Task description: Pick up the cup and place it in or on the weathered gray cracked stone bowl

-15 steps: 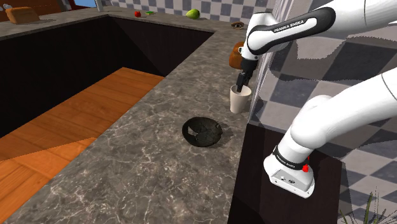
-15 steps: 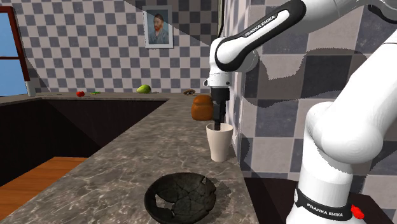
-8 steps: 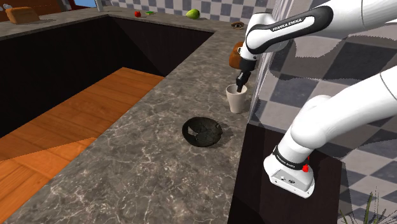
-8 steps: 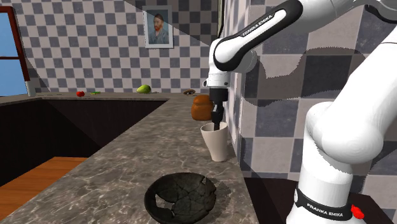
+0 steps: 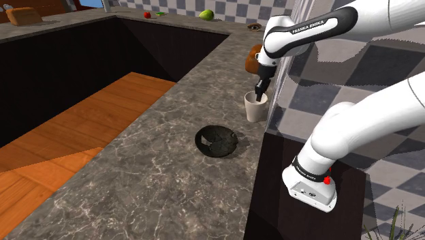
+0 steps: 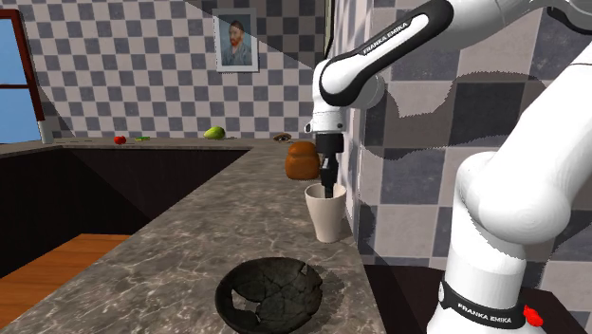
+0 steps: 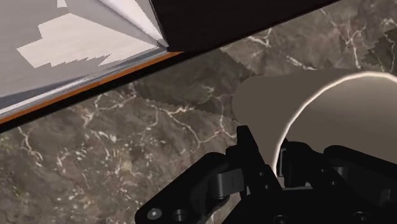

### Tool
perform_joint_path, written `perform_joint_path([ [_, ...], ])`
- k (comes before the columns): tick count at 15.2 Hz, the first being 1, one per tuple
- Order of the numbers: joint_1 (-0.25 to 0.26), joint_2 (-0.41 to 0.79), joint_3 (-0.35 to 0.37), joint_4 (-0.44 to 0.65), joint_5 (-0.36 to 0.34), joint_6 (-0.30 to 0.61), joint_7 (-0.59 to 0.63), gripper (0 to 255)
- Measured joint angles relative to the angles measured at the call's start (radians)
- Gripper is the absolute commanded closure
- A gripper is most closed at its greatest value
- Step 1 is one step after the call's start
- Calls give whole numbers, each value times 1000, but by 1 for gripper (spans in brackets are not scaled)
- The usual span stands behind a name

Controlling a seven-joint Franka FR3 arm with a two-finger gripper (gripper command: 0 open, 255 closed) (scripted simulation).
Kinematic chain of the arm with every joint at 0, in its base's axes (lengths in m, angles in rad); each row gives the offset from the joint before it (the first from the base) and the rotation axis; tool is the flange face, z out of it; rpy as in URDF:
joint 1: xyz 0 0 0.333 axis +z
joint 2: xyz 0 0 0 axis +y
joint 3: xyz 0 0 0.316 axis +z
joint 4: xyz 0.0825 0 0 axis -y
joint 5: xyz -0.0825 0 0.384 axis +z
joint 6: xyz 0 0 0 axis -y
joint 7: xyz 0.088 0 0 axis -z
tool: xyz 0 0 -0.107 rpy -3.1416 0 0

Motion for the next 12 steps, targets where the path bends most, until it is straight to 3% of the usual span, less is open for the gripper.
perform_joint_path([
  [10, -17, -32, 24, 11, 19, -154, 9, 255],
  [12, -17, -49, 35, 67, 27, -175, 20, 255],
])
